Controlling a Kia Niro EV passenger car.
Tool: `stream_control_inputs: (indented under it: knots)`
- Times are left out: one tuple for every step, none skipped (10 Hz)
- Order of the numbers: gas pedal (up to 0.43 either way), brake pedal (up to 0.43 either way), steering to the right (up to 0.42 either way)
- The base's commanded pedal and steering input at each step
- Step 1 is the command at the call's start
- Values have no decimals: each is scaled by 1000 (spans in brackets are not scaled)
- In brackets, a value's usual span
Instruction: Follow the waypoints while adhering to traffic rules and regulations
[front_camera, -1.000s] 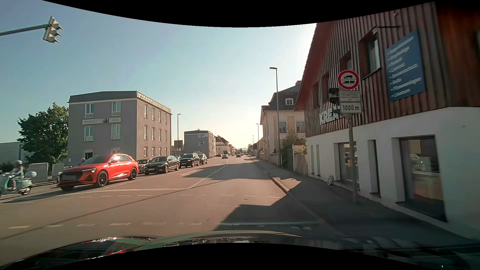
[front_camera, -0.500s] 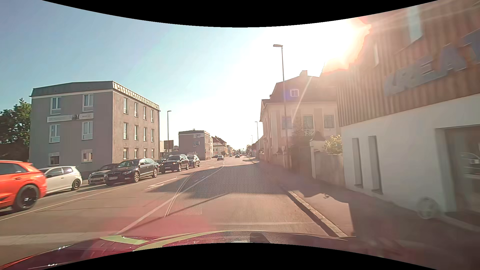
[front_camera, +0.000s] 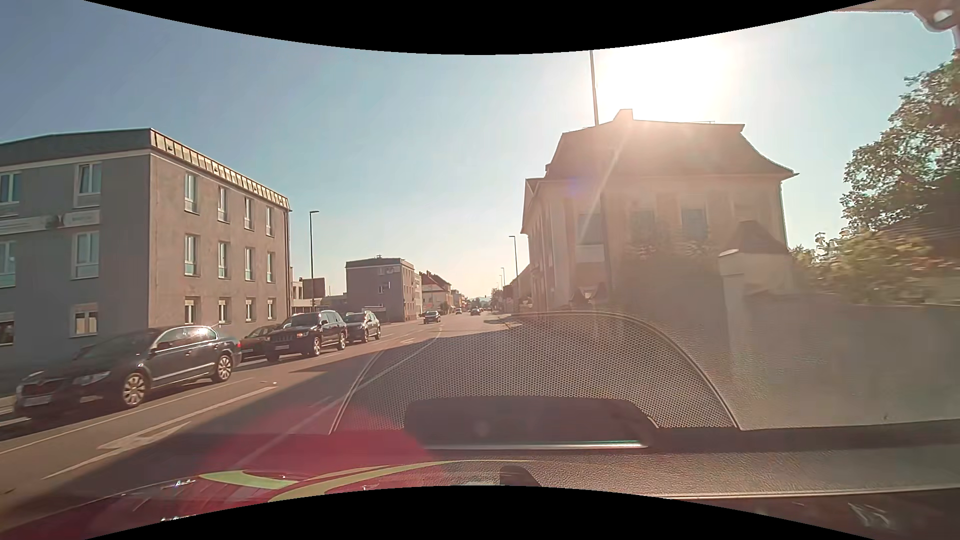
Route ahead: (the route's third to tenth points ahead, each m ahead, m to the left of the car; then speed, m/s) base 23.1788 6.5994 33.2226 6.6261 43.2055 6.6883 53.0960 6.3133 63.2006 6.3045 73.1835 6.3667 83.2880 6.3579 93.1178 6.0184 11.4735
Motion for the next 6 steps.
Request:
stream_control_inputs:
  knots:
    - [280, 0, -8]
    - [280, 0, -9]
    - [268, 0, -12]
    - [268, 0, -18]
    - [260, 0, -20]
    - [240, 0, -20]
